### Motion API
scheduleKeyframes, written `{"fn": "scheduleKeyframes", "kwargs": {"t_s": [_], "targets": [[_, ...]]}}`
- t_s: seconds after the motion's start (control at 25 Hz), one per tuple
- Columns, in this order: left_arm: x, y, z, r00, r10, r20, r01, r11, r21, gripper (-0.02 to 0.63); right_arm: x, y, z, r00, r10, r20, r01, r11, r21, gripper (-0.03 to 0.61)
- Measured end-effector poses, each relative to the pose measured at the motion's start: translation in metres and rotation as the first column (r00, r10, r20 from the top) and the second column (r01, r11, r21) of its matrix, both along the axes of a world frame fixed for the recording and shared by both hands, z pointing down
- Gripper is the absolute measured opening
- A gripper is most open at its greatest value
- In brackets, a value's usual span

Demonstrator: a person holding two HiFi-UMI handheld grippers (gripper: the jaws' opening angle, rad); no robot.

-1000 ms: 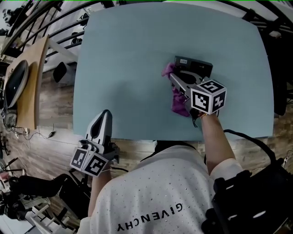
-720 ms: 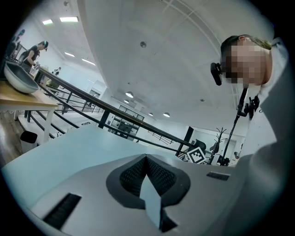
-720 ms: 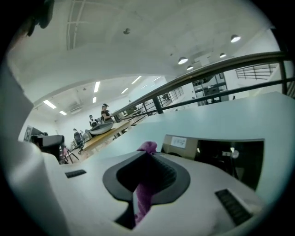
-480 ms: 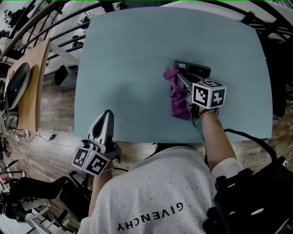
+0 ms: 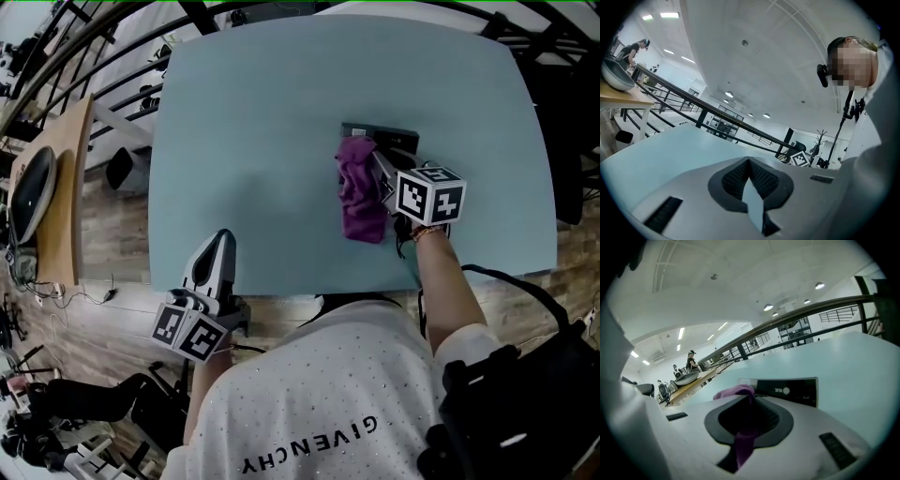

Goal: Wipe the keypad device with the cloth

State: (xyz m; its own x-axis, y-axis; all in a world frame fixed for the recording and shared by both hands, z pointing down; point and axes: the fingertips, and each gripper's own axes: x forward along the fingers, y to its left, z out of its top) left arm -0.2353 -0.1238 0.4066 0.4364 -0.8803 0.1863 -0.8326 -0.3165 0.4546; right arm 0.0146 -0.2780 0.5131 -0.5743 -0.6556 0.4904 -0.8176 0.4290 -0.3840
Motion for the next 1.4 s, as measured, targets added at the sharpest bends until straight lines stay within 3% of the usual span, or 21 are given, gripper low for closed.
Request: {"fn": "scheduleKeyframes", "kwargs": {"t_s": [0.48,0.64,0.92,1.0,1.16,1.4], "targets": [[0.024,-0.001,0.007,0.997,0.078,-0.007,-0.078,0.997,0.008,0.000,0.071,0.016,0.013,0.978,0.203,0.052,-0.202,0.979,-0.031,0.029],[0.030,-0.012,0.002,0.995,0.101,-0.008,-0.101,0.995,0.018,0.000,0.091,0.012,0.017,0.959,0.274,0.076,-0.270,0.961,-0.061,0.028],[0.024,-0.005,-0.015,0.993,0.113,-0.016,-0.112,0.992,0.053,0.000,0.114,0.033,0.018,0.926,0.376,0.034,-0.372,0.924,-0.091,0.029],[0.020,-0.003,-0.021,0.994,0.108,-0.018,-0.106,0.992,0.070,0.000,0.103,0.034,0.002,0.941,0.335,0.044,-0.333,0.942,-0.044,0.028],[0.013,0.002,-0.028,0.996,0.083,-0.021,-0.080,0.993,0.091,0.000,0.044,0.030,-0.023,0.986,0.129,0.106,-0.132,0.991,0.021,0.028],[-0.009,0.018,-0.036,0.999,0.012,-0.029,-0.009,0.994,0.113,0.000,-0.048,0.041,-0.022,0.991,-0.131,0.042,0.131,0.991,0.001,0.028]]}}
